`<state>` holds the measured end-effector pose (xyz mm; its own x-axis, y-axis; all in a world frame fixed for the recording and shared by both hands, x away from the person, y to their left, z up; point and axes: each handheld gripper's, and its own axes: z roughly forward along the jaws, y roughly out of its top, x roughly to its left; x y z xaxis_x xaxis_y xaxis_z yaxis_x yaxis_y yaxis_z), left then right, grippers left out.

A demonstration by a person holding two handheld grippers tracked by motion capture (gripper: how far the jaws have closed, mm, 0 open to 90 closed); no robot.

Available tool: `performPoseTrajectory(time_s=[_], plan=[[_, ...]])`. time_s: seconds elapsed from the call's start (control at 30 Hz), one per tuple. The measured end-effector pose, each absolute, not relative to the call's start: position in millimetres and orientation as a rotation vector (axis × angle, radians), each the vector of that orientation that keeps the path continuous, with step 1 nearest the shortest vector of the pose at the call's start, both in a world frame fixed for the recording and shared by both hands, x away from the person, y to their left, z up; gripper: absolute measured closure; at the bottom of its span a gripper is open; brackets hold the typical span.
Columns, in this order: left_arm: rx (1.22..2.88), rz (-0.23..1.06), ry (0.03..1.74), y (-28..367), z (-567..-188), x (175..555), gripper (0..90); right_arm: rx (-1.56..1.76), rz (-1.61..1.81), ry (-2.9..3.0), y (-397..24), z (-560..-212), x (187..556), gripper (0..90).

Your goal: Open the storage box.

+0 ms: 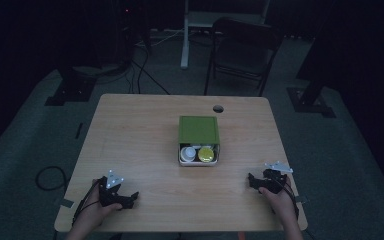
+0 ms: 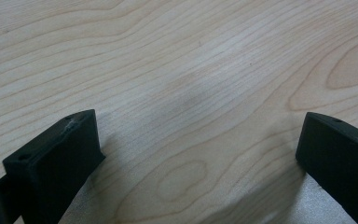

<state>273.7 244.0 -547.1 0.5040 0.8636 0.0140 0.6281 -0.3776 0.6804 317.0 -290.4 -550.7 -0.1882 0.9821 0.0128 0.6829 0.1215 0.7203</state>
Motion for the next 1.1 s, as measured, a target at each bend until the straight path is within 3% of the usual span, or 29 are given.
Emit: performPoseTrajectory(time_s=[0.5,1.1], plan=[[2.129,0.495,1.216,243.9,-547.1,273.7,0.0,1.573,0.844,1.963,-287.7,-550.6,312.7,10.6],[2.128,0.495,1.217,243.9,-547.2,273.7,0.0,1.341,0.736,2.025,-252.0,-543.1,307.4,10.9]])
